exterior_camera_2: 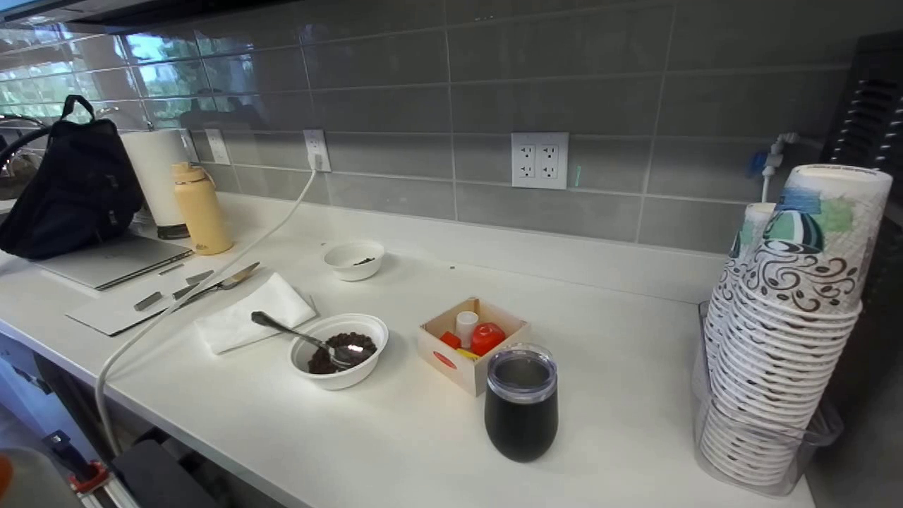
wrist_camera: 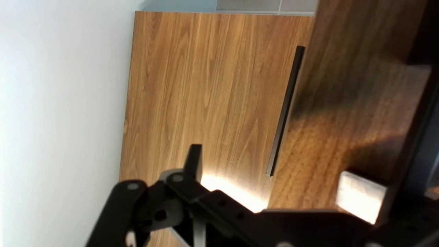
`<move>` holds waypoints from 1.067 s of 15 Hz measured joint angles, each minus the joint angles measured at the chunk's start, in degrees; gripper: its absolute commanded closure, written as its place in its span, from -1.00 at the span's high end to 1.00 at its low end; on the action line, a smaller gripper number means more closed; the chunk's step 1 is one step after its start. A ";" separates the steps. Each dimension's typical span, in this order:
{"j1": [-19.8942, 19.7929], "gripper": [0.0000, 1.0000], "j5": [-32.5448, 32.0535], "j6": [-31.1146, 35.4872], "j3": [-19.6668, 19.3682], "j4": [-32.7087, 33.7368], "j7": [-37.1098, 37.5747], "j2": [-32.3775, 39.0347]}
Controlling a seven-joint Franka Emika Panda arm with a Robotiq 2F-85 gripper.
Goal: Open then close the top left cabinet door
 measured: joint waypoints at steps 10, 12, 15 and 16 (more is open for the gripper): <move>3.19 1.00 0.38 -4.17 1.98 6.84 0.13 12.19; 5.21 1.00 0.67 -4.39 2.08 7.73 0.13 14.06; 8.59 1.00 1.61 -5.21 2.13 9.37 0.10 16.49; 9.75 1.00 2.03 -5.58 2.17 9.90 0.09 17.17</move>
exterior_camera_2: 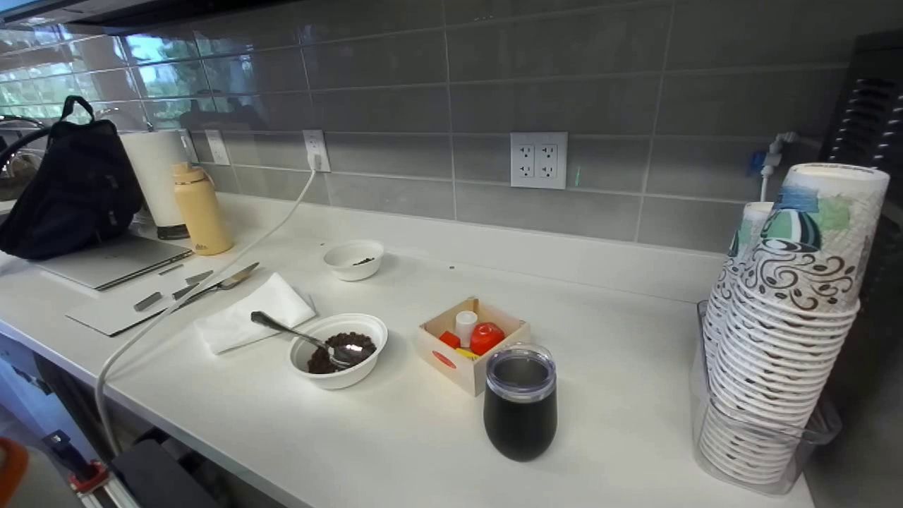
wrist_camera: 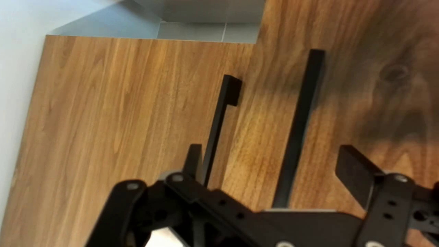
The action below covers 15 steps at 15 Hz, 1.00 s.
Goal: Open then close the top left cabinet door
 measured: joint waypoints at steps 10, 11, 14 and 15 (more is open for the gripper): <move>7.69 1.00 3.77 -8.40 1.12 3.66 -1.87 2.12; 7.92 1.00 3.90 -10.10 1.16 3.90 -2.50 1.80; 8.50 1.00 4.07 -16.44 1.23 4.06 -4.67 -0.10; 8.83 1.00 4.24 -19.04 1.30 4.06 -5.47 -0.93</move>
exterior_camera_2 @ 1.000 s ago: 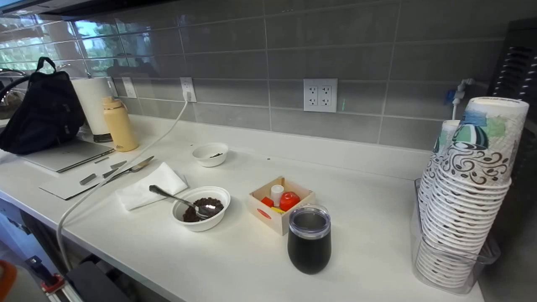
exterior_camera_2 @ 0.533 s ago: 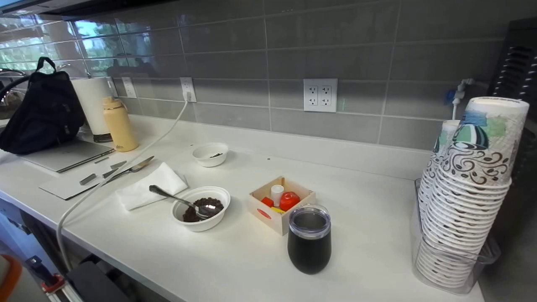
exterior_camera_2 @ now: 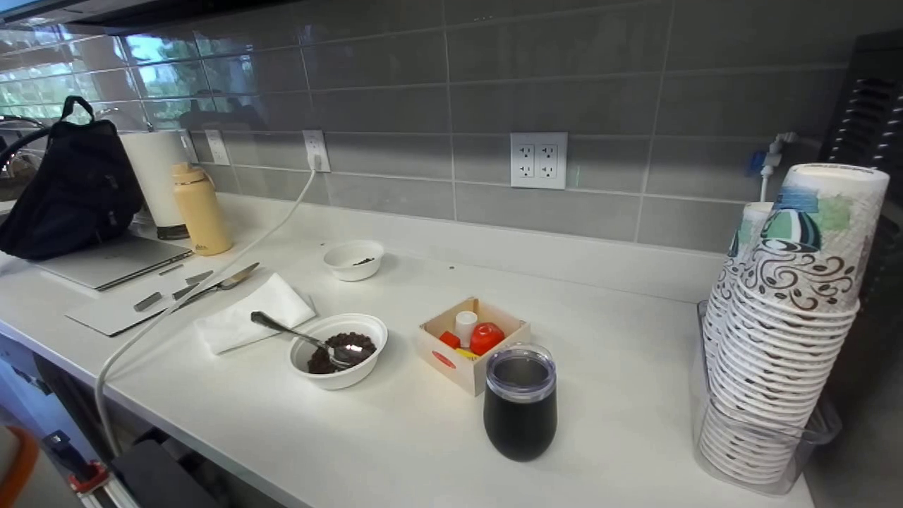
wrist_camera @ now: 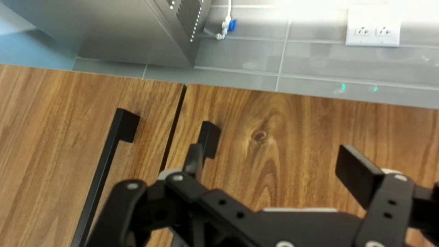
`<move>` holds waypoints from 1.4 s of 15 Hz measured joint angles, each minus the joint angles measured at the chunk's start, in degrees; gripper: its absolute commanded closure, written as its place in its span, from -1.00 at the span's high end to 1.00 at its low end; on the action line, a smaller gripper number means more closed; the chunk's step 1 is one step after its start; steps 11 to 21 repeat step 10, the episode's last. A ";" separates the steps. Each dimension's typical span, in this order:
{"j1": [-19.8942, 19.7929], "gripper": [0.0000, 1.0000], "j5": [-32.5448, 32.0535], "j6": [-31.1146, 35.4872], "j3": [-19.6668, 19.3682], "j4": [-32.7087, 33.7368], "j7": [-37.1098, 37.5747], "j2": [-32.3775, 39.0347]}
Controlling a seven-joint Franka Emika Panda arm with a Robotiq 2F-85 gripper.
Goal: Open then close the top left cabinet door
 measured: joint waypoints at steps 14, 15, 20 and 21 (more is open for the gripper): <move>3.99 1.00 0.74 -17.40 2.92 -0.20 -3.82 -5.80; 3.99 1.00 0.74 -17.40 2.92 -0.20 -3.82 -5.80; 3.99 1.00 0.74 -17.40 2.92 -0.20 -3.82 -5.80; 3.99 1.00 0.74 -17.40 2.92 -0.20 -3.82 -5.80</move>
